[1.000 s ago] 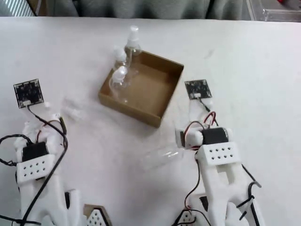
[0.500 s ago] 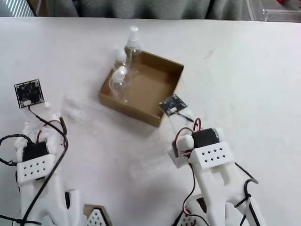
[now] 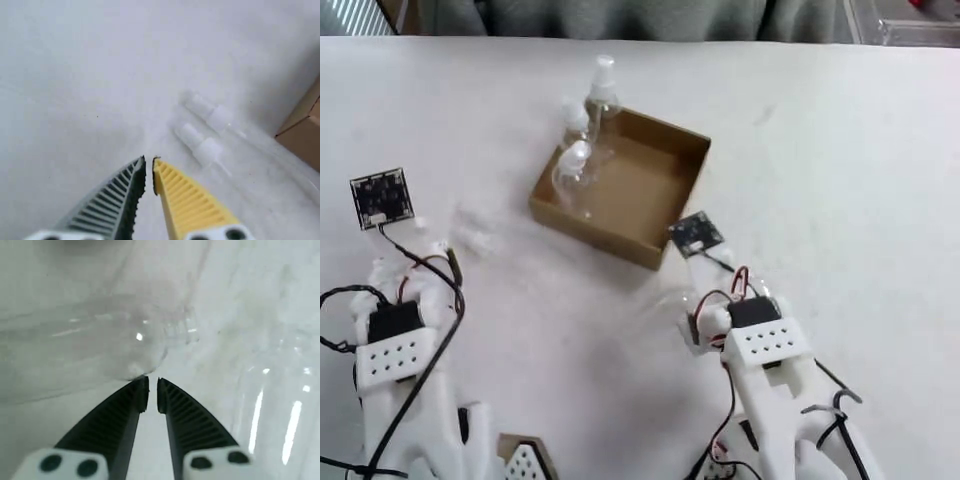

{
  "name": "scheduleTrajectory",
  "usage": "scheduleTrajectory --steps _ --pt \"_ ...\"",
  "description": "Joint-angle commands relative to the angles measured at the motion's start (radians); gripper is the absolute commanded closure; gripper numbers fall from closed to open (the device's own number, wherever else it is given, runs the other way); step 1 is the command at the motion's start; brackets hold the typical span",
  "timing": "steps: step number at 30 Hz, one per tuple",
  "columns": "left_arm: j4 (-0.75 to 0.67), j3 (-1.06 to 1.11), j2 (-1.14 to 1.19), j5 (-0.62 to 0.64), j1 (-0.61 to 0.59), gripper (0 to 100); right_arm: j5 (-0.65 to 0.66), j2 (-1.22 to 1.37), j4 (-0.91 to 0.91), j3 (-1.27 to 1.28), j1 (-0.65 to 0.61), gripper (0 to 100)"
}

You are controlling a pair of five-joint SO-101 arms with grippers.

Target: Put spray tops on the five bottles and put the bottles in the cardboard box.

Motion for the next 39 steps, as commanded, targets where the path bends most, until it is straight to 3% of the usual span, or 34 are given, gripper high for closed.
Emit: scheduleTrajectory --steps 1,5,10,19,24,27,32,39 --pt "-0.021 -0.015 -0.025 0.003 0.015 96 -0.032 0.002 -0.067 -0.011 0.054 98.3" --pt "-0.021 -0.015 -0.025 0.003 0.015 96 -0.041 0.024 -0.128 -0.015 0.064 98.3" --pt "-0.020 -0.015 -0.025 0.003 0.015 96 -0.181 0.151 -0.197 -0.078 0.062 98.3" --pt "-0.020 -0.015 -0.025 0.002 0.015 96 -0.342 0.180 0.142 -0.339 0.054 98.1" --pt "-0.020 -0.014 -0.025 0.002 0.015 96 -0.334 0.171 0.209 -0.359 0.008 98.1" --pt "-0.020 -0.014 -0.025 0.002 0.013 96 -0.253 0.177 0.222 -0.330 0.044 98.2" --pt "-0.021 -0.014 -0.025 -0.026 0.015 96 -0.192 0.179 0.122 -0.215 0.104 98.3" --pt "-0.021 -0.014 -0.025 -0.031 0.028 96 -0.307 0.180 -0.133 -0.143 0.058 98.3"
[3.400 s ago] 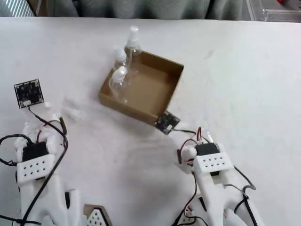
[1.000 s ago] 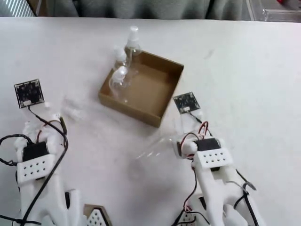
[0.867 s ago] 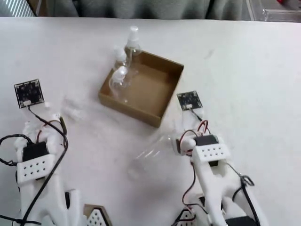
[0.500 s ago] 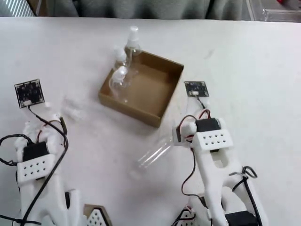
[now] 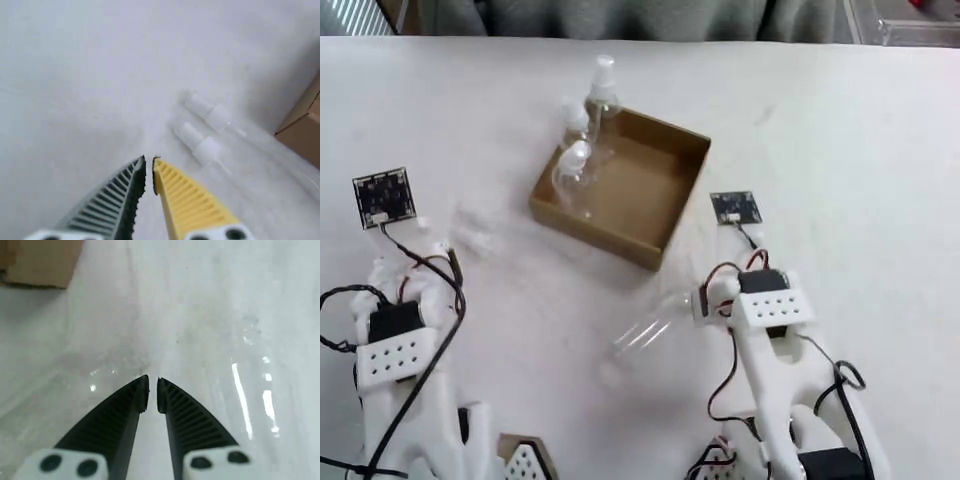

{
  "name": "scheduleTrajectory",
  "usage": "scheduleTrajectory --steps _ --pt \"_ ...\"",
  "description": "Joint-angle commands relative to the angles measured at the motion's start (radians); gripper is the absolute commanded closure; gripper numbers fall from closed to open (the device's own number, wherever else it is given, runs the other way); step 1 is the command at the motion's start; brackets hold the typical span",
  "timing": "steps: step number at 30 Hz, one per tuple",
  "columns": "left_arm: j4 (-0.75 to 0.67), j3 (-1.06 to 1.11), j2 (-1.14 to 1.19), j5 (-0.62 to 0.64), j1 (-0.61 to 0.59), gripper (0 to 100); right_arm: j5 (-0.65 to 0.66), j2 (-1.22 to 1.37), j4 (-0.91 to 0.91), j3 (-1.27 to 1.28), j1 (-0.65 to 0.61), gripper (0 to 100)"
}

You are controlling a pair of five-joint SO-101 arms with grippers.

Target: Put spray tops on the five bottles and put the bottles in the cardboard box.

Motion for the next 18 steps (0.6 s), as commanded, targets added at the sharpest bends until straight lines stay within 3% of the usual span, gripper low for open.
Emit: scheduleTrajectory --steps 1,7,14,18 --pt "-0.021 -0.014 -0.025 -0.015 0.022 96 -0.048 -0.021 -0.090 -0.005 -0.012 98.3" --pt "-0.018 -0.014 -0.025 -0.015 0.021 96 -0.051 0.039 -0.130 -0.035 -0.070 98.3" --pt "-0.018 -0.014 -0.025 -0.015 0.019 96 -0.044 0.285 -0.120 -0.180 -0.125 98.2" --pt "-0.018 -0.014 -0.025 -0.015 0.019 96 -0.049 0.303 -0.044 -0.232 -0.130 98.2"
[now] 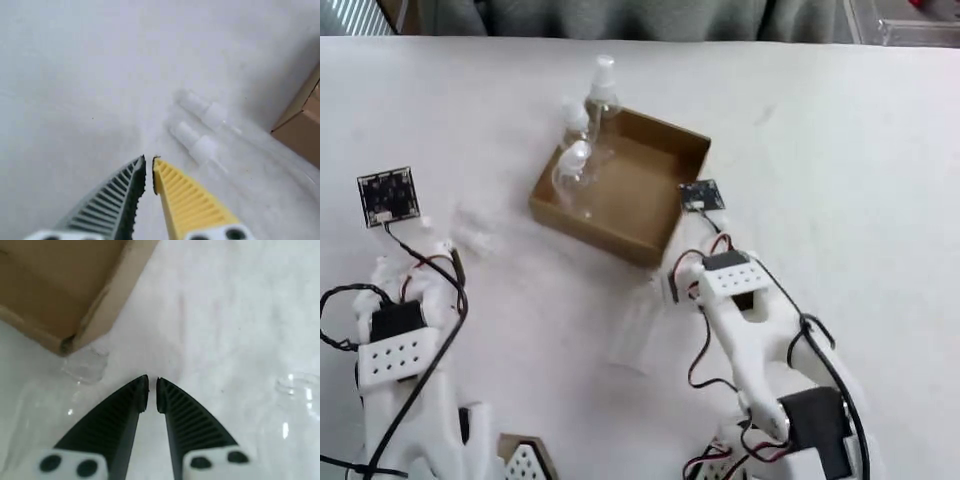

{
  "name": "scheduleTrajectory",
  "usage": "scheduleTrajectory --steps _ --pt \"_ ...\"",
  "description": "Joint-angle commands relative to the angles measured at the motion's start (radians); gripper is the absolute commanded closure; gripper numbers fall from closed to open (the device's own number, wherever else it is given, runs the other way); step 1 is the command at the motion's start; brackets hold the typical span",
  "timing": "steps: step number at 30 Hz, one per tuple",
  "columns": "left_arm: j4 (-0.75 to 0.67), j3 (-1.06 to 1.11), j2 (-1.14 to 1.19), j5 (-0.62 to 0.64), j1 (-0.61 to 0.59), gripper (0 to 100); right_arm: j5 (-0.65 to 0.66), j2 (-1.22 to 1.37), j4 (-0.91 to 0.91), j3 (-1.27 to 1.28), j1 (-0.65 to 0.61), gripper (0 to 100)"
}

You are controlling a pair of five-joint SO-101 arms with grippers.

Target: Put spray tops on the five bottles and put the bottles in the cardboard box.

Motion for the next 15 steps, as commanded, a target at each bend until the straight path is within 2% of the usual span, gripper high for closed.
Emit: scheduleTrajectory --steps 1,6,10,15 --pt "-0.018 -0.014 -0.025 -0.011 0.007 96 -0.009 -0.021 0.090 -0.086 -0.016 98.2" --pt "-0.020 -0.014 -0.025 -0.011 0.007 96 -0.012 -0.168 0.240 -0.123 -0.010 98.2" --pt "-0.020 -0.014 -0.025 -0.012 0.007 96 -0.057 -0.318 0.263 -0.080 -0.019 98.1" --pt "-0.021 -0.014 -0.025 -0.012 0.012 96 -0.066 -0.481 0.236 0.040 -0.151 96.6"
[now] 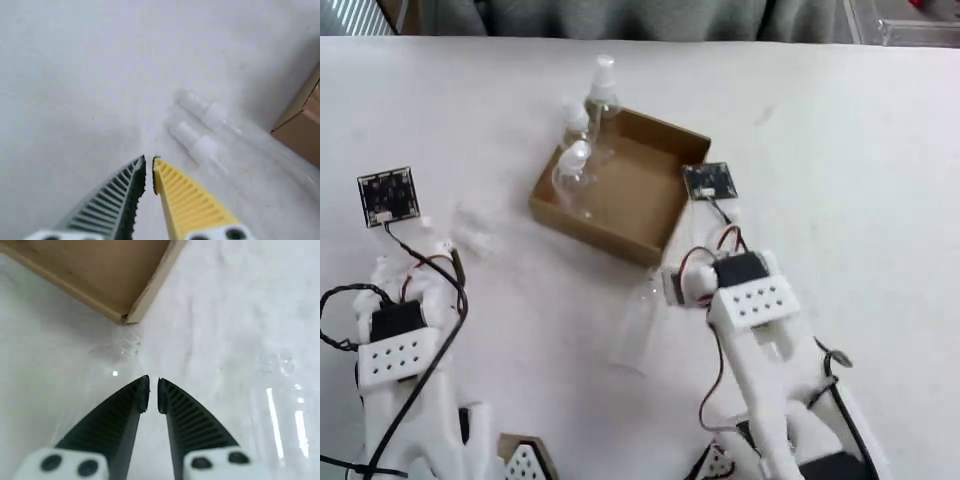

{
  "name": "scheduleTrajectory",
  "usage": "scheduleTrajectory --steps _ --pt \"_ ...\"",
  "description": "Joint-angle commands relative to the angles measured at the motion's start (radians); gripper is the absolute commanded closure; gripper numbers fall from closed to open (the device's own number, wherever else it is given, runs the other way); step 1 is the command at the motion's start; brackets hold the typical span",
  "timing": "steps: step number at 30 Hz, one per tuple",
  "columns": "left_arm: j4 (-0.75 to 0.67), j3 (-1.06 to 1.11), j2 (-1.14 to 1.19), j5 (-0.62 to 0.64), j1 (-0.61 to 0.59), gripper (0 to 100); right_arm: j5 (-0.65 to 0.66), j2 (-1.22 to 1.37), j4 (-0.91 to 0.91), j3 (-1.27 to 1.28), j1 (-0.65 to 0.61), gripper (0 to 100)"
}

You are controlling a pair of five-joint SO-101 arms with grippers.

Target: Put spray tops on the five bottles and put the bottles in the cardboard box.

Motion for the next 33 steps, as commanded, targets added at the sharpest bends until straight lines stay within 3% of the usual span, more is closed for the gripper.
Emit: scheduleTrajectory --steps 1,5,8,11,17,27,33 --pt "-0.021 -0.014 -0.025 -0.012 0.012 96 -0.014 -0.130 -0.015 0.049 -0.105 94.3" --pt "-0.032 -0.012 -0.025 -0.012 0.013 96 -0.015 -0.200 -0.053 0.130 -0.185 79.3" --pt "-0.072 0.011 -0.025 -0.012 0.013 96 -0.031 -0.206 -0.108 0.164 -0.239 76.1" --pt "-0.083 0.012 -0.025 -0.012 0.013 96 -0.135 -0.206 -0.139 0.166 -0.280 72.9" --pt "-0.084 0.012 -0.025 -0.014 0.012 96 -0.281 -0.205 -0.159 0.198 -0.331 55.5" --pt "-0.112 0.015 -0.025 -0.049 0.013 96 -0.305 -0.013 -0.323 0.212 -0.288 54.4" --pt "-0.114 0.017 -0.025 -0.052 0.013 96 -0.301 0.154 -0.289 0.123 -0.289 54.5"
